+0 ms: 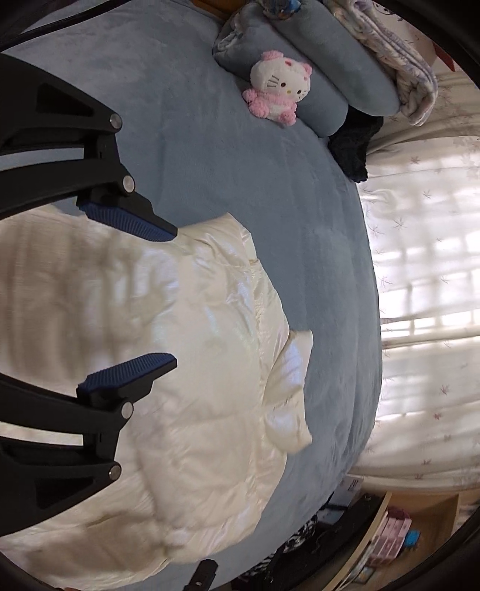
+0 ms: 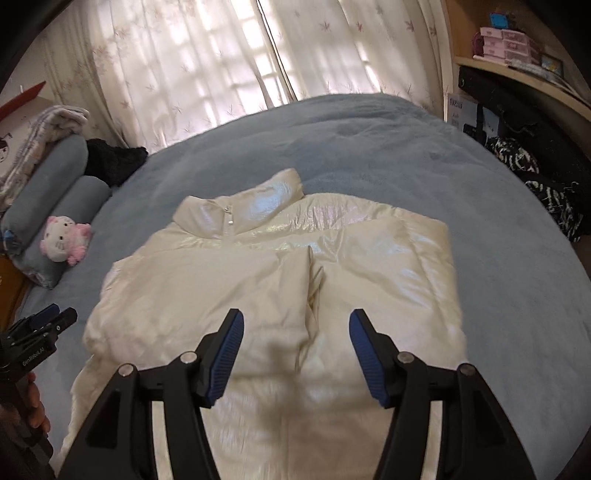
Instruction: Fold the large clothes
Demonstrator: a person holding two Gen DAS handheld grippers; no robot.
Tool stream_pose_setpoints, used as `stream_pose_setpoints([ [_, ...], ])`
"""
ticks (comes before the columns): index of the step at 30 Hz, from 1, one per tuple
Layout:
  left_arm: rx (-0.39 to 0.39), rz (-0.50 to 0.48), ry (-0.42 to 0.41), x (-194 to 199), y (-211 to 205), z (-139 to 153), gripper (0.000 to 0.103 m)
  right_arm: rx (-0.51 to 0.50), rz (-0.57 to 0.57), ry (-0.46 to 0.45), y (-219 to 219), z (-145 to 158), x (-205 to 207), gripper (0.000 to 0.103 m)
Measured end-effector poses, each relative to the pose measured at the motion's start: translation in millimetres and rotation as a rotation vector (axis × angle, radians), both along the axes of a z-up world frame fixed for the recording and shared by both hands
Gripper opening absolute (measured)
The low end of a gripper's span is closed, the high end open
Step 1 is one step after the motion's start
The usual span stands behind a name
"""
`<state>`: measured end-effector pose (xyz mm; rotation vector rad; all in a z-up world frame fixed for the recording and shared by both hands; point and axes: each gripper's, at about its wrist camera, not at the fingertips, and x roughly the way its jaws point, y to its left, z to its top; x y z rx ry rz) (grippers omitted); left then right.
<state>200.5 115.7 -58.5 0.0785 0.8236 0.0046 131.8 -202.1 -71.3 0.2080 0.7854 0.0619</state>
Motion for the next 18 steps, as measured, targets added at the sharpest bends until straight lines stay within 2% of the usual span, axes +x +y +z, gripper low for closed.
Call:
stream_pose_setpoints([
  [8, -0.001, -0.023, -0.036, -76, -6, 32, 0.069, 0.031, 0.028, -0.054, -18, 28, -68, 0.064],
  [11, -0.012, -0.022, -0.057, -102, -5, 40, 0.071, 0.030, 0.036, -0.070, -23, 33, -92, 0.069],
  [18, -0.095, -0.007, -0.044, -142, 13, 40, 0.072, 0.050, 0.060, -0.057, -36, 31, -133, 0.075],
])
